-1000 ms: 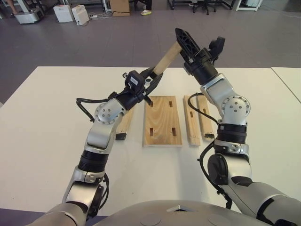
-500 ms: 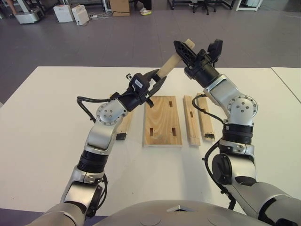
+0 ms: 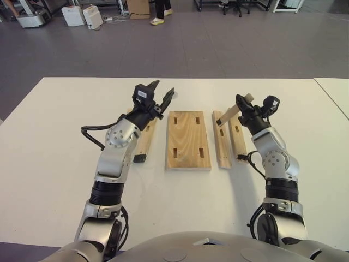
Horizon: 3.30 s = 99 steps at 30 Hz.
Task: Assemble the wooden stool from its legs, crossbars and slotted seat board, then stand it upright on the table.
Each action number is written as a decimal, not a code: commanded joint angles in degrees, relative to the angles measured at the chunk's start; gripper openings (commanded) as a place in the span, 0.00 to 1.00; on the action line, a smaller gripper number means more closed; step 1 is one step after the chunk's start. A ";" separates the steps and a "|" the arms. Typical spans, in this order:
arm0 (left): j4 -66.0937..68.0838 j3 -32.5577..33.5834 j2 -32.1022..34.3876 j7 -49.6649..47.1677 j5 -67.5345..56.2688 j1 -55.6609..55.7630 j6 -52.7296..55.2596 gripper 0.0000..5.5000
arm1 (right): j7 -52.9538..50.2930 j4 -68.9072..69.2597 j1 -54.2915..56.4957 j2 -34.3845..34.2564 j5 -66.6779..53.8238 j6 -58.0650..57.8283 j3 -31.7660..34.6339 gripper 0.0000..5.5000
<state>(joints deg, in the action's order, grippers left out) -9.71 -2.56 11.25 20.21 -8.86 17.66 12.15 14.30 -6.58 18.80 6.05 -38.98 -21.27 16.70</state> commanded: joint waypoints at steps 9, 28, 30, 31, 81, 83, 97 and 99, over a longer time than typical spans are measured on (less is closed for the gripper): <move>-0.81 1.01 0.64 -1.67 0.51 -0.64 3.09 0.49 | -1.72 -0.77 -5.43 -1.78 5.99 3.19 -1.18 0.07; -0.78 0.57 1.69 -2.35 1.75 -1.19 3.30 0.49 | 8.80 -5.71 -11.96 7.26 24.23 23.13 -12.72 0.07; -0.67 0.53 1.67 -2.44 1.86 -1.41 3.16 0.49 | 9.14 -3.35 -10.10 7.65 23.50 21.98 -12.63 0.07; -0.55 0.48 1.64 -2.46 1.91 -1.43 3.07 0.49 | 9.36 -2.53 -9.52 7.84 23.31 21.29 -12.65 0.15; 5.82 22.72 -18.94 -15.95 -49.22 8.22 38.00 0.67 | 21.89 30.46 -3.94 21.58 21.01 -14.78 -19.06 0.37; 5.60 23.56 -19.61 -17.89 -52.56 8.10 39.12 0.67 | 22.76 31.77 -4.33 20.95 19.89 -13.61 -19.69 0.37; -1.85 19.84 -20.34 -20.53 -58.97 3.57 37.32 0.30 | 22.80 32.92 -4.23 20.04 19.72 -10.00 -22.88 0.37; -2.32 18.90 -19.95 -20.94 -59.41 2.59 37.42 0.23 | 22.54 33.02 -4.17 19.77 19.62 -9.59 -22.85 0.37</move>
<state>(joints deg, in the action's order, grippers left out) -11.46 17.25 -7.83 0.48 -67.50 22.46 49.35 37.03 25.54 13.81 25.87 -19.54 -31.47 -6.02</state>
